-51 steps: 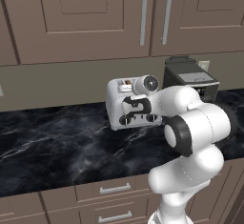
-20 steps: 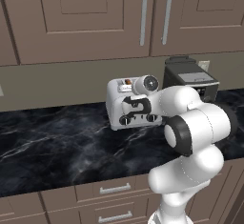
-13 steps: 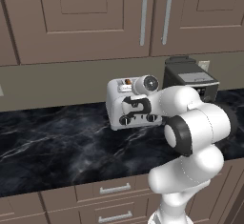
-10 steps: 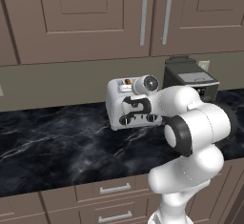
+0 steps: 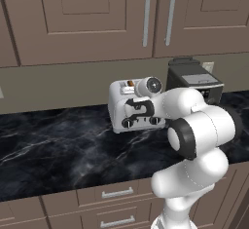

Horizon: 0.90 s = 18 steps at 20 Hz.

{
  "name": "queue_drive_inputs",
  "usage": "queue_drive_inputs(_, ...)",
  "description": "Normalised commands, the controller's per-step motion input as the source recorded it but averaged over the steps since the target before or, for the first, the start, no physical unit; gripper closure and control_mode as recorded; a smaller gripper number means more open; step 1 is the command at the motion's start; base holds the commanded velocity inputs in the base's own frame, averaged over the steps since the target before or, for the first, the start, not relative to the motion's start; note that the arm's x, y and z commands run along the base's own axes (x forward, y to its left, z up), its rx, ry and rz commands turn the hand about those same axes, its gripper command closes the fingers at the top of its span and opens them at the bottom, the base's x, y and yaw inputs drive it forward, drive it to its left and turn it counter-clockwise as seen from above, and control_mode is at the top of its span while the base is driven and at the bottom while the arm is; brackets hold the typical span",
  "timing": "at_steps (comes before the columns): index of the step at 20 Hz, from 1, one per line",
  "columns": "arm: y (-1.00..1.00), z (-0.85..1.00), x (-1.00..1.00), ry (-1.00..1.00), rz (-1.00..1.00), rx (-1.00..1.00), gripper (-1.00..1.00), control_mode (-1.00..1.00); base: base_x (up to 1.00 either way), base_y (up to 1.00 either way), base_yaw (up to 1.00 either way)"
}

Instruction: Start the toaster. Once the lever pops up, take the bread to the plate on the dining counter.

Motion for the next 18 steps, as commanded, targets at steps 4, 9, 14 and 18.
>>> queue_drive_inputs(4,0.0,0.0,0.0,0.0,0.0,0.0,-1.0,-1.0,0.0,0.0,0.0)
queue_drive_inputs(9,0.0,0.0,0.0,0.0,0.0,0.0,-1.0,-1.0,0.0,0.0,0.0)
queue_drive_inputs(14,0.0,0.0,0.0,0.0,0.0,0.0,-1.0,-1.0,0.0,0.0,0.0)
queue_drive_inputs(18,0.0,0.0,0.0,0.0,0.0,0.0,-1.0,-1.0,0.0,0.0,0.0)
